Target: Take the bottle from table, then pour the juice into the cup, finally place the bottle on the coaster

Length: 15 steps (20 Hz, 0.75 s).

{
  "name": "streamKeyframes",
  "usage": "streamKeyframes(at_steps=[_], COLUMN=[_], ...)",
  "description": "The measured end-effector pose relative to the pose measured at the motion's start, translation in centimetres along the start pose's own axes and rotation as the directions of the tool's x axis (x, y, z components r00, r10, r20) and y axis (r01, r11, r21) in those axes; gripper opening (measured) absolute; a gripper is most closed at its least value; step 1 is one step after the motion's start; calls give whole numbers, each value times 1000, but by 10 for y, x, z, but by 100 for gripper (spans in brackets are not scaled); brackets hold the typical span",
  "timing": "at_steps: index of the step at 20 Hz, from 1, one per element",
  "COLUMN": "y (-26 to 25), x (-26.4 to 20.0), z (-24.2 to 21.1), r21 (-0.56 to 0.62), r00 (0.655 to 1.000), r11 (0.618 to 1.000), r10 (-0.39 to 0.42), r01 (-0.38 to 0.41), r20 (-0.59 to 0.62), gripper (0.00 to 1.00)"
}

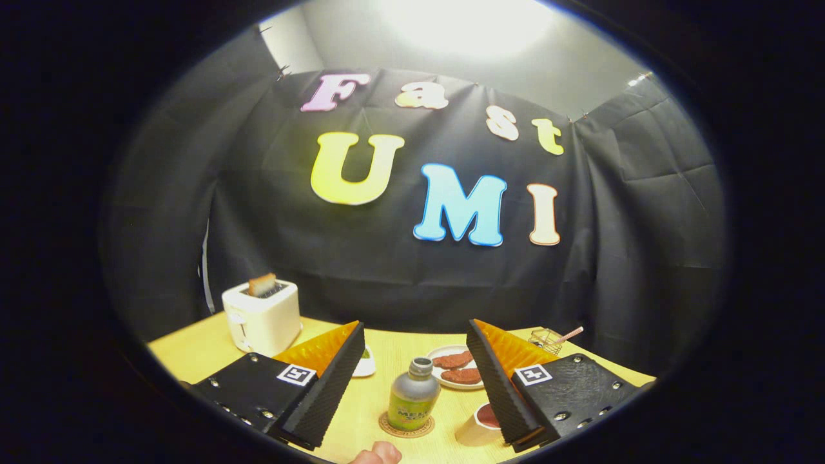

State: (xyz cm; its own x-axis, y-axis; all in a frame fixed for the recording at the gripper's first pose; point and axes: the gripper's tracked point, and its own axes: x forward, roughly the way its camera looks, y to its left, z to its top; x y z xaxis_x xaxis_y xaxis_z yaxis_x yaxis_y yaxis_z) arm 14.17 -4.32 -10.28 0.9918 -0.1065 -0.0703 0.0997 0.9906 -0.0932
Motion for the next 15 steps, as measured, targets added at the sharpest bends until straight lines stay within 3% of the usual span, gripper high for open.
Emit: streamKeyframes(at_steps=[3,10,15], y=[1,-8,-35], x=[-20,-53,-53], z=[60,102,133], r21=[22,85,86], r00=[996,992,992], r11=[999,992,993], r10=[31,80,68], r01=[-33,-89,-77], r20=[83,100,104], gripper=[97,97,97])
